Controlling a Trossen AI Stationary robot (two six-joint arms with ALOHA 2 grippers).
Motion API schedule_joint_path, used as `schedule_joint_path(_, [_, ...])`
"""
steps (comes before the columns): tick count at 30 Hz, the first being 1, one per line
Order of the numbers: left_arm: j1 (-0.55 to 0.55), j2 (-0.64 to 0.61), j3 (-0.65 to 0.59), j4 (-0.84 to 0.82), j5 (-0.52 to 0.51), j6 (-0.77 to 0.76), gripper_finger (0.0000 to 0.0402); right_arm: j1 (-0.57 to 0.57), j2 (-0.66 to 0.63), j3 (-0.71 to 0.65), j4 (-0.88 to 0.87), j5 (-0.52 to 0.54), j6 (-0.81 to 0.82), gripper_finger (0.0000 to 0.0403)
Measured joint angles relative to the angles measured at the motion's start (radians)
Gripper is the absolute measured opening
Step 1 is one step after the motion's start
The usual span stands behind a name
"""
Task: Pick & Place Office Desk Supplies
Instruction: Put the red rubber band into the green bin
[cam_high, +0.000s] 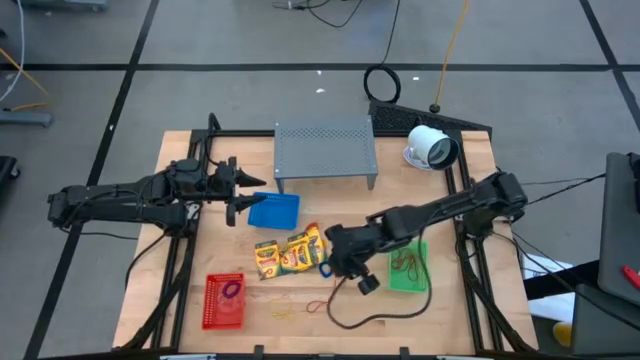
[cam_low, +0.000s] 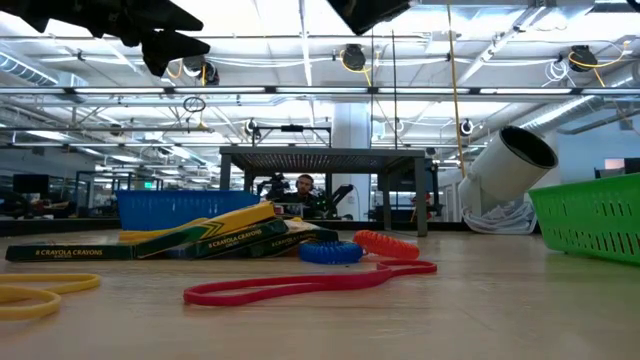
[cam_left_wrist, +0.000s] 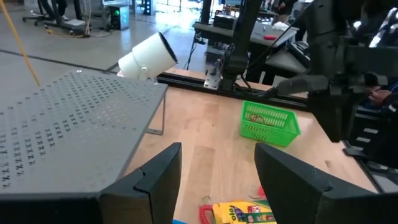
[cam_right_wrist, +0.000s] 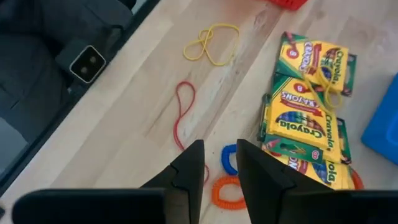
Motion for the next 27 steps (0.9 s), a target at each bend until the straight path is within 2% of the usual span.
schedule_joint_path(4, [0.0,0.0,0.0,0.001,0.001,0.0,0.0214,0.027,0.101,0.153,-0.098,0.015,-0.028,0.008])
schedule_joint_path(10, [0.0,0.0,0.0,0.001,0.001,0.001,0.0214,0.084,0.262,0.387,-0.303,0.134,-0.16,0.0079])
schedule_joint_path(13, [0.0,0.0,0.0,0.001,0.001,0.001,0.0214,0.099,0.32,0.461,-0.369,0.133,-0.168,0.0079])
schedule_joint_path(19, [0.0,0.0,0.0,0.001,0.001,0.001,0.0214,0.147,0.394,0.506,-0.44,0.128,-0.154,0.0079])
schedule_joint_path(27, [0.0,0.0,0.0,0.001,0.001,0.002,0.0214,0.179,0.442,0.506,-0.409,0.131,-0.102,0.0079])
